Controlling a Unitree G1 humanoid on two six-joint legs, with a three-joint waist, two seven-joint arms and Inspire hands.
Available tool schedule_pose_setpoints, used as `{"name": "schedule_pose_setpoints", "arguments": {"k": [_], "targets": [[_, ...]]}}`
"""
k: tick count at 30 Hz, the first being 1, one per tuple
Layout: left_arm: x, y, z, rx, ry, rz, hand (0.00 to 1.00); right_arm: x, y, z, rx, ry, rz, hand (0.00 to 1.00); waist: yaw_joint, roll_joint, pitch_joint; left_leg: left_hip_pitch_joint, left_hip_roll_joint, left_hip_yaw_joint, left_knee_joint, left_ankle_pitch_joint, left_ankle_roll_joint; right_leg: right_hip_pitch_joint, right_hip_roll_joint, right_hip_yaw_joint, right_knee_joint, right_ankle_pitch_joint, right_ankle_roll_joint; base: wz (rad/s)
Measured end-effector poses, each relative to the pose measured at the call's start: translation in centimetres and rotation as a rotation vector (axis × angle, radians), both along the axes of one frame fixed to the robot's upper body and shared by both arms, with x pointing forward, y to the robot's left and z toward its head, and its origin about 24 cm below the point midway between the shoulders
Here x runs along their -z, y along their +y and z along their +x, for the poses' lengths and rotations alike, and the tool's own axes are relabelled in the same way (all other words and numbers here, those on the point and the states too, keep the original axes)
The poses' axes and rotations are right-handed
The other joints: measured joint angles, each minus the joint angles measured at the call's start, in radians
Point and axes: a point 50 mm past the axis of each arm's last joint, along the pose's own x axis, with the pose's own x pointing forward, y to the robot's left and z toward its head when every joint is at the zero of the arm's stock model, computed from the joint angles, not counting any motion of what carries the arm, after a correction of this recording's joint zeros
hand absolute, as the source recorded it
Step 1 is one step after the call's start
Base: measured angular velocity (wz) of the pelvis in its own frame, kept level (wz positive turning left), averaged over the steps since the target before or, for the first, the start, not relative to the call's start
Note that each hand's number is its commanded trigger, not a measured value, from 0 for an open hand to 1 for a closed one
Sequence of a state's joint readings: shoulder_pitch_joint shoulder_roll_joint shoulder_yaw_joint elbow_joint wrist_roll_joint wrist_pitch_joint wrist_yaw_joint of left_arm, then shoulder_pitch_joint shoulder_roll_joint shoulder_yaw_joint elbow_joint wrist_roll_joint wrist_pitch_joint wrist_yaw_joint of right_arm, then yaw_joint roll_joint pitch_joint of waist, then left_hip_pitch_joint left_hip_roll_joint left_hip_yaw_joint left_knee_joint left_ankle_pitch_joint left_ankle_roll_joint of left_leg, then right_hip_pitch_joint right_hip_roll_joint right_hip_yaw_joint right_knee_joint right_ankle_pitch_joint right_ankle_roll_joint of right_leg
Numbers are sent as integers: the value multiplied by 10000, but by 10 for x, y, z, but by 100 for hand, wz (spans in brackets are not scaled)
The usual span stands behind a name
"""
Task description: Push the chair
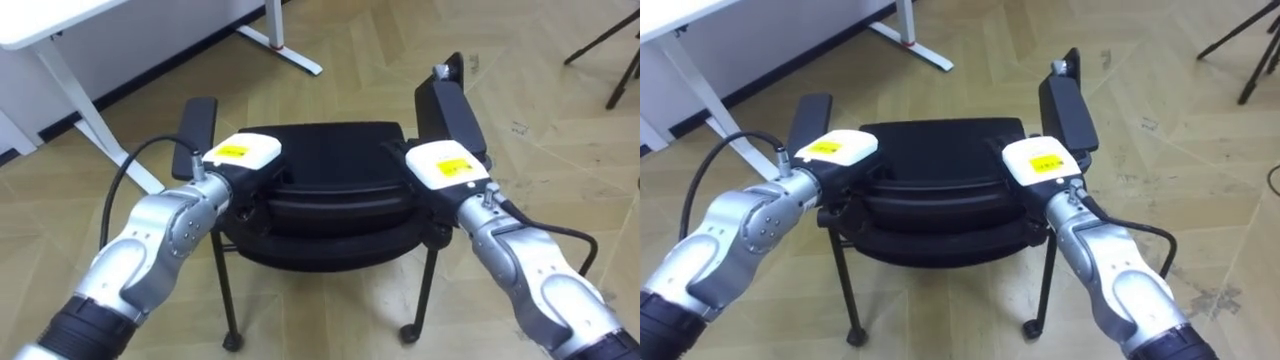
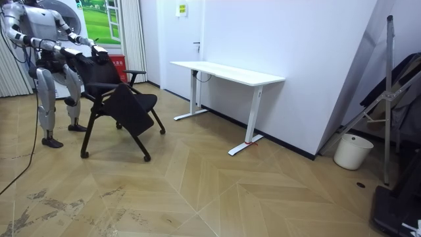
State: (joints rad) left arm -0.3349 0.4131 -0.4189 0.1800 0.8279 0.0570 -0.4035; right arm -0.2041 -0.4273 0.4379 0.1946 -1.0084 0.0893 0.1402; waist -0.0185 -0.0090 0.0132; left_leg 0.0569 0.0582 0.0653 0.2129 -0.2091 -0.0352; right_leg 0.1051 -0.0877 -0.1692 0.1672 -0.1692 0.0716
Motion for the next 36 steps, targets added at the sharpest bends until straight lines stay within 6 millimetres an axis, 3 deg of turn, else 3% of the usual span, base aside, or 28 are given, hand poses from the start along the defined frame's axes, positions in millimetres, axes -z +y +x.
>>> {"name": "schedule_pose_setpoints", "arguments": {"k": [10, 26, 36], "targets": [[4, -10, -4, 436, 146, 19, 100, 9, -6, 1, 59, -267, -245, 100, 167, 60, -65, 57, -11, -220, 59, 0, 0, 189, 0, -126, -1, -1, 1, 6], [-2, -9, -4, 611, 100, 281, 100, 7, -6, -1, -157, -629, -166, 100, 125, 74, -56, -75, -20, -240, 94, 0, 0, 96, -19, -134, -4, 0, 0, 0], [-2, -7, -4, 580, 150, 379, 100, 8, -5, 1, -363, -632, -123, 100, 36, 57, 69, 65, -12, -244, 108, -1, -2, 359, -18, -326, -170, -2, 1, 1]]}}
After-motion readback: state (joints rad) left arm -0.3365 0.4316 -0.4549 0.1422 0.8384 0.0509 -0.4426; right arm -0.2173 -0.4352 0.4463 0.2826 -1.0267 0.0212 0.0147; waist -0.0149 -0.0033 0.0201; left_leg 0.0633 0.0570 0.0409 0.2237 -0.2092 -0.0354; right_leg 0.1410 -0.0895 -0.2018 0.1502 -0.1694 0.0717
